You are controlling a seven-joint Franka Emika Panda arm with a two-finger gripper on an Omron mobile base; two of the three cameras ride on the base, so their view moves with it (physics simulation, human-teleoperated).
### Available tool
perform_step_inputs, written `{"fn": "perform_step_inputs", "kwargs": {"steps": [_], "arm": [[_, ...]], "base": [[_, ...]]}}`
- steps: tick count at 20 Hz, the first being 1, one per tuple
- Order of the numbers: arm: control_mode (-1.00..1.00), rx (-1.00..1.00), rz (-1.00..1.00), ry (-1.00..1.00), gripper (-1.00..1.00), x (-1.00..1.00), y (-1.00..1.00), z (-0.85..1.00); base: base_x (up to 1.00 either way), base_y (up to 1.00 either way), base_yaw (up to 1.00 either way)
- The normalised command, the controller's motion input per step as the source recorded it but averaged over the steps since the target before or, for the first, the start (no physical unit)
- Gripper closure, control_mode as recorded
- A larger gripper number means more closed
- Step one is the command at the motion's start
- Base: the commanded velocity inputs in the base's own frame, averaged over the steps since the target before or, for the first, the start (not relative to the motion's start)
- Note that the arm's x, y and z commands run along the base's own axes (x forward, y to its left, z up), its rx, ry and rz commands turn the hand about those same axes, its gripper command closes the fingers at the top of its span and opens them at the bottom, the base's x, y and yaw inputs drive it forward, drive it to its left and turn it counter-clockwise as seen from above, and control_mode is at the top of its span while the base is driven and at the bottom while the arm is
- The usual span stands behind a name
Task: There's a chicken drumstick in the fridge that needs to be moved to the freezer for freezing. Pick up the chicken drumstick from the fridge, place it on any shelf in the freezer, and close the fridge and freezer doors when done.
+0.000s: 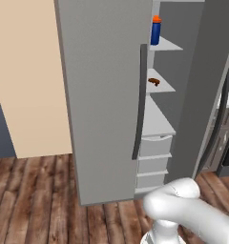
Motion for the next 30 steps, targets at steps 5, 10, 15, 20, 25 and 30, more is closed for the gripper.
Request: {"fn": "perform_step_inputs", "kwargs": {"steps": [5, 10, 15, 20, 25, 30], "arm": [[-1.00, 0.05, 0.37, -0.07, -1.00, 0.36, -0.12, -0.55], [-1.00, 0.10, 0.24, -0.13, -1.00, 0.18, -0.46, -0.20], [-1.00, 0.10, 0.06, -0.15, -1.00, 0.06, -0.15, -0.25], [-1.00, 0.22, -0.05, -0.13, -1.00, 0.13, -0.02, -0.37], [-1.00, 0.06, -0.08, -0.07, -1.00, 0.45, 0.03, -0.38], [-1.00, 0.01, -0.05, 0.00, -1.00, 0.68, -0.05, -0.15]], "base": [[0.00, 0.00, 0.00], [0.00, 0.00, 0.00], [0.00, 0.00, 0.00], [0.00, 0.00, 0.00], [0.00, 0.00, 0.00], [0.00, 0.00, 0.00]]}}
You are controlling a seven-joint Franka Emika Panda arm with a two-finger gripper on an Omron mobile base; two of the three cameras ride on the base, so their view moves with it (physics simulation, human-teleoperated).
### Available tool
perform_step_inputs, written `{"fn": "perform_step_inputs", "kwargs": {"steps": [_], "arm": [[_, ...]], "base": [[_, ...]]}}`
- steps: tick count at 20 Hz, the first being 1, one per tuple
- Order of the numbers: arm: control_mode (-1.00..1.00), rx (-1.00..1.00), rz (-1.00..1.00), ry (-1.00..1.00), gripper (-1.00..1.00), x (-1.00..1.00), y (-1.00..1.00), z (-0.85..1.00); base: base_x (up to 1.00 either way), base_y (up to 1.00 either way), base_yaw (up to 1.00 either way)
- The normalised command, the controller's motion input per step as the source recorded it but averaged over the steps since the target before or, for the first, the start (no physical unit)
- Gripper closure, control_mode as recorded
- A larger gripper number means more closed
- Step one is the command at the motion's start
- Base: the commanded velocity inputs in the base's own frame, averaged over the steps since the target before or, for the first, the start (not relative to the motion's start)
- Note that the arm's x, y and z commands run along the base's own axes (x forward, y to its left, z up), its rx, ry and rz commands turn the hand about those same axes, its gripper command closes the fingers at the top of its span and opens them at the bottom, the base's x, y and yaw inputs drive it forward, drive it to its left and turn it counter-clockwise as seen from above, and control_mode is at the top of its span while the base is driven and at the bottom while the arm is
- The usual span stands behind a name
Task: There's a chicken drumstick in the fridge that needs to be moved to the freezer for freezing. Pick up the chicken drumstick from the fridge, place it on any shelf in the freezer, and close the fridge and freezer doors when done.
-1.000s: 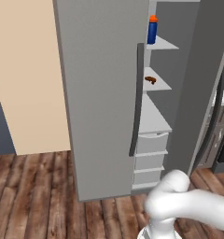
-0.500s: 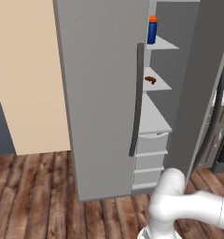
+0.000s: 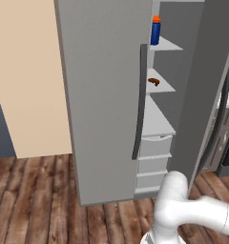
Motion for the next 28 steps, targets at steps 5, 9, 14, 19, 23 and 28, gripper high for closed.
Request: {"fn": "perform_step_inputs", "kwargs": {"steps": [5, 9, 14, 19, 23, 28], "arm": [[-1.00, 0.04, 0.00, 0.00, -1.00, 0.49, -0.36, -0.01], [-1.00, 0.00, 0.00, 0.03, -1.00, 0.54, -0.21, -0.09], [-1.00, 0.00, 0.00, 0.05, -1.00, 0.45, -0.20, -0.27], [-1.00, 0.00, 0.00, 0.10, -1.00, 0.51, -0.17, -0.33], [-1.00, 0.00, -0.03, 0.05, -1.00, 0.39, -0.53, -0.14], [-1.00, 0.00, -0.03, 0.04, -1.00, 0.24, -0.43, -0.16]], "base": [[0.00, 0.00, 0.00], [0.00, 0.00, 0.00], [0.00, 0.00, 0.00], [0.00, 0.00, 0.00], [0.00, 0.00, 0.00], [0.00, 0.00, 0.00]]}}
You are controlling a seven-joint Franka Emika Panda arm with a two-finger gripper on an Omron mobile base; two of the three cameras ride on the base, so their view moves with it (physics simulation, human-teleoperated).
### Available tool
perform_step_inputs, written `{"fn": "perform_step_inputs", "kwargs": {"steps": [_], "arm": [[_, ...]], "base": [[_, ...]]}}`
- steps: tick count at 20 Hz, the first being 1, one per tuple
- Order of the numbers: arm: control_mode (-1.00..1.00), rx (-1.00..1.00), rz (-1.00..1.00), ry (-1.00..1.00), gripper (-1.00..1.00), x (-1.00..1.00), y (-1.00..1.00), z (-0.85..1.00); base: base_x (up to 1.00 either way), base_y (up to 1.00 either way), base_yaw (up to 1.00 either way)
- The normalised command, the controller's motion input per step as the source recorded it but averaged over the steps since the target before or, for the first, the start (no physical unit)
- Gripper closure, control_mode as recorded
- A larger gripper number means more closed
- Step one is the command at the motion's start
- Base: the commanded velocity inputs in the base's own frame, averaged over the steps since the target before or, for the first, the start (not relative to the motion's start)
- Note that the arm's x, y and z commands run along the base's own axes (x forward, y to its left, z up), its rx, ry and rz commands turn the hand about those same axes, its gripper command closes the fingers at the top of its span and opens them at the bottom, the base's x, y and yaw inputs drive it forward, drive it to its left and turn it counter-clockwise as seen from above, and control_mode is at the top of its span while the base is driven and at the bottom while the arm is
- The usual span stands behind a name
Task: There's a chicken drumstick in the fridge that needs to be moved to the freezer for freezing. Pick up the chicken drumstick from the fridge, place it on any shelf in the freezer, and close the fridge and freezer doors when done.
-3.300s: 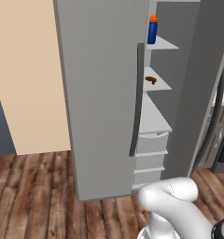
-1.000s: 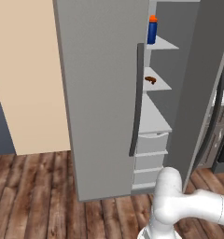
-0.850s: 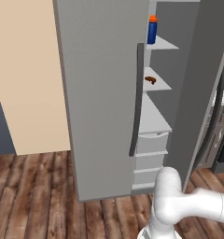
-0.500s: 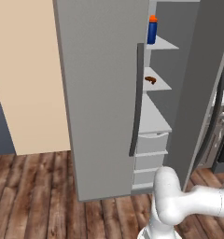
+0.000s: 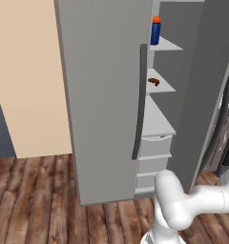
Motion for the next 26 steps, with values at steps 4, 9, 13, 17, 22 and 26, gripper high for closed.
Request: {"fn": "perform_step_inputs", "kwargs": {"steps": [4, 9, 13, 17, 22, 26], "arm": [[-1.00, 0.00, -0.02, 0.00, -1.00, 0.10, -0.04, -0.16], [-1.00, 0.00, -0.03, 0.00, -1.00, 0.14, 0.00, -0.38], [-1.00, -0.03, -0.10, 0.00, -1.00, 0.08, 0.51, -0.48], [-1.00, -0.08, -0.17, 0.00, -1.00, 0.02, 0.92, -0.29], [-1.00, -0.08, -0.16, 0.00, -1.00, 0.00, 1.00, -0.13], [-1.00, -0.04, -0.14, 0.00, -1.00, -0.29, 1.00, 0.00]], "base": [[0.00, 0.00, 0.00], [0.00, 0.00, 0.00], [0.00, 0.00, 0.00], [0.00, 0.00, 0.00], [0.00, 0.00, 0.00], [0.00, 0.00, 0.00]]}}
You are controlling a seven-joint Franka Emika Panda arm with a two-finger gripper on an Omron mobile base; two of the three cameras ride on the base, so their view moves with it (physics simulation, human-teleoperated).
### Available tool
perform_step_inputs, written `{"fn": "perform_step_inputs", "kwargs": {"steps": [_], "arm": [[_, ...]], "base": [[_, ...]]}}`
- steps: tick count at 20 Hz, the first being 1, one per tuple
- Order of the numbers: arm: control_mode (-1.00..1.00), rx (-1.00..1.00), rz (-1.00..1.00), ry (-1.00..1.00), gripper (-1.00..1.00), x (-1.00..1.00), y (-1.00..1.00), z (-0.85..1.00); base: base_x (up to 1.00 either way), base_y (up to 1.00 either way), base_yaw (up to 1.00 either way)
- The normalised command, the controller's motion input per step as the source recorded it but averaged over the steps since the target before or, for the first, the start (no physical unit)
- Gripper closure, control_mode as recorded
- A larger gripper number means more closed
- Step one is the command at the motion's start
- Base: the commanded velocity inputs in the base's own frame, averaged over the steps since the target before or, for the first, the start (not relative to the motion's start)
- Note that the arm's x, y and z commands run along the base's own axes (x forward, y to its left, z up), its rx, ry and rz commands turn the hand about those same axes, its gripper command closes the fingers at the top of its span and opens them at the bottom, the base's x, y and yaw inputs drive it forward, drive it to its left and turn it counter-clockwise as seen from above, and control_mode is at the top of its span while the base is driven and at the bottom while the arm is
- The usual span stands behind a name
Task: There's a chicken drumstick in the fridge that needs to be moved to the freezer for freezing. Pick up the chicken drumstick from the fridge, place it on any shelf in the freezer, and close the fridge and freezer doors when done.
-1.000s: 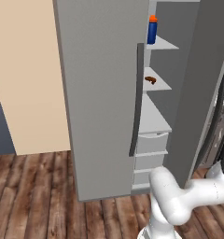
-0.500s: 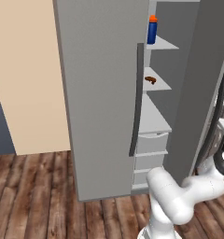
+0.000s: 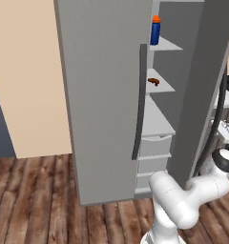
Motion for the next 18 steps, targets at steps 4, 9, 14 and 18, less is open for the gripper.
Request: {"fn": "perform_step_inputs", "kwargs": {"steps": [4, 9, 14, 18], "arm": [[-1.00, 0.00, -0.26, 0.00, -1.00, -0.70, 1.00, 0.00], [-1.00, 0.09, -0.41, 0.00, -1.00, -0.85, 1.00, 0.00], [-1.00, 0.22, -0.40, 0.00, -1.00, -0.99, 1.00, -0.01], [-1.00, 0.25, -0.39, 0.00, -1.00, -1.00, 1.00, 0.00]], "base": [[0.00, 0.00, 0.00], [0.00, 0.00, 0.00], [0.00, 0.00, 0.00], [0.00, 0.00, 0.00]]}}
